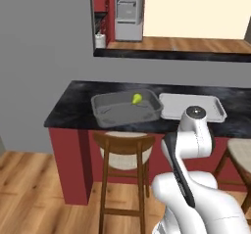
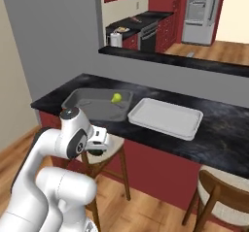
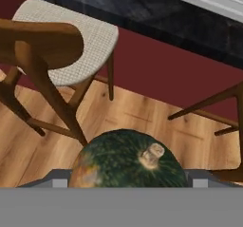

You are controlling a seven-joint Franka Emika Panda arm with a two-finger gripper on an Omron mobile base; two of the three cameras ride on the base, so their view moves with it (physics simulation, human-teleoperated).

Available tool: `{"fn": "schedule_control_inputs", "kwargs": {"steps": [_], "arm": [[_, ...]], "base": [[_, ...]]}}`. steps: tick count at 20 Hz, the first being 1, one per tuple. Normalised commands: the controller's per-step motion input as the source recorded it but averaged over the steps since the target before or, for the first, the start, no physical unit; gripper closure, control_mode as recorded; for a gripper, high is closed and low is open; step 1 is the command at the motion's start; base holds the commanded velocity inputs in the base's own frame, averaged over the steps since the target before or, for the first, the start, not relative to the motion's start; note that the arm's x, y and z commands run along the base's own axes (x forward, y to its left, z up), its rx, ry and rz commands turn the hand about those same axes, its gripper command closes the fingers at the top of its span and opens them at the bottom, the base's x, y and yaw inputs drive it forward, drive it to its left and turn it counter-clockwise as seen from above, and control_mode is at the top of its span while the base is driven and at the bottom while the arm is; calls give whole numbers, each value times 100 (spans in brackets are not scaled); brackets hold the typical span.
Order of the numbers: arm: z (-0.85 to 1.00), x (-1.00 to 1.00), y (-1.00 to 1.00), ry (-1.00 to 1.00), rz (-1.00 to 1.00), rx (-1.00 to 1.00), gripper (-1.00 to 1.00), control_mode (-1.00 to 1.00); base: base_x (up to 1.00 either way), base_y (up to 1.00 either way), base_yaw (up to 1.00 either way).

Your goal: Place the cold items (pear and squash) from the fridge in one tupperware on the dining counter. Place the warm items (kebab skewer and hot dog) in the stove area in another tupperware.

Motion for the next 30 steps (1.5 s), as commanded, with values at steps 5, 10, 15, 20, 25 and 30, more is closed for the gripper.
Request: {"fn": "schedule_control_inputs", "kwargs": {"steps": [5,10,15,20,25,30], "arm": [[0,0,0,0,0,0,100,100],[7,0,0,0,1,0,100,-100],[72,11,23,0,14,0,100,-100],[100,29,58,7,9,0,100,-100],[69,55,53,7,6,0,100,-100],[-11,96,28,0,6,0,100,-100]], "base": [[50,0,11],[26,0,9],[0,0,0],[0,0,0],[0,0,0],[0,0,0]]}}
